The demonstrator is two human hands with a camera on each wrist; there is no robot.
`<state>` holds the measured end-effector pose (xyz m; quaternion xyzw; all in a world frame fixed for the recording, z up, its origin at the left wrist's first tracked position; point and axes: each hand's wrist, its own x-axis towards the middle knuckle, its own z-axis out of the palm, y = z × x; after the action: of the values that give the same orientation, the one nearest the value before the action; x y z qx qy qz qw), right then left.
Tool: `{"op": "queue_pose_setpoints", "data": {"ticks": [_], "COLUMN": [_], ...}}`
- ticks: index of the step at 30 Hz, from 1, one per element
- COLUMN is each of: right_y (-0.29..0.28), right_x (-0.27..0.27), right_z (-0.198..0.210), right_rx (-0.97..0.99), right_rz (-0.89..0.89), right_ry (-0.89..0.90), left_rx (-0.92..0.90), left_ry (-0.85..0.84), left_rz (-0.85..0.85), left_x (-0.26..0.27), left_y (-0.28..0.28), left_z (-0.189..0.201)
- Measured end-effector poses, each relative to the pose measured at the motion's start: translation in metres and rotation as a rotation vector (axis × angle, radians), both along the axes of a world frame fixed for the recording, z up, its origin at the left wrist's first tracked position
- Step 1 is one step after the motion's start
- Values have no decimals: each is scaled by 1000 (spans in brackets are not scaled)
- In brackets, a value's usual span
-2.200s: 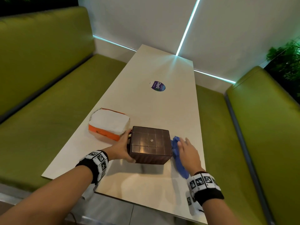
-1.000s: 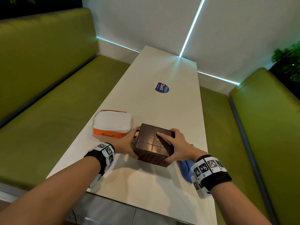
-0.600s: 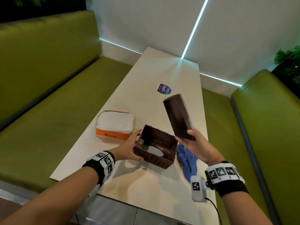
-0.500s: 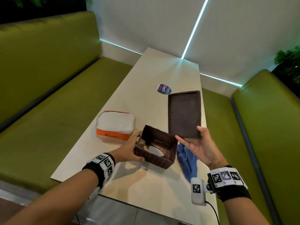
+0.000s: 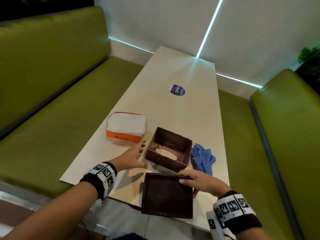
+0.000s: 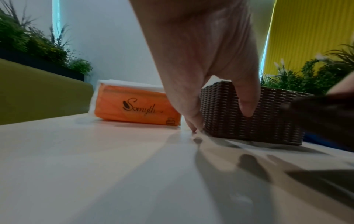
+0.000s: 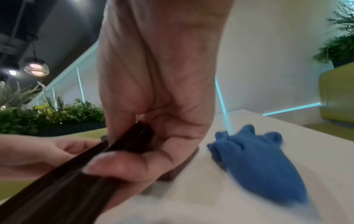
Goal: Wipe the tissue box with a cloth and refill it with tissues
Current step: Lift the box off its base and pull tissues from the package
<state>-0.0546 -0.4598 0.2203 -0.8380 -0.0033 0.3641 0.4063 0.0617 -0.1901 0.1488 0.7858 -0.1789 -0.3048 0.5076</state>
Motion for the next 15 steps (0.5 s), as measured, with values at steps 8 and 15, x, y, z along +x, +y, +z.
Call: {"op": "queue_pose_setpoints", "data": {"ticks": [8, 15], "right_y": [17, 29], "right_x": [-1, -7], "right_z": [-60, -79], "right_rx": [-317, -493], "right_rz": [-139, -269], "right_ry": [-343, -660], "left_rx": [104, 129], "left_ry": [-87, -242], "left_rz": [67, 137], "left_x": [-6, 3], "left_y": [34, 57], "left_z": [3, 27]}}
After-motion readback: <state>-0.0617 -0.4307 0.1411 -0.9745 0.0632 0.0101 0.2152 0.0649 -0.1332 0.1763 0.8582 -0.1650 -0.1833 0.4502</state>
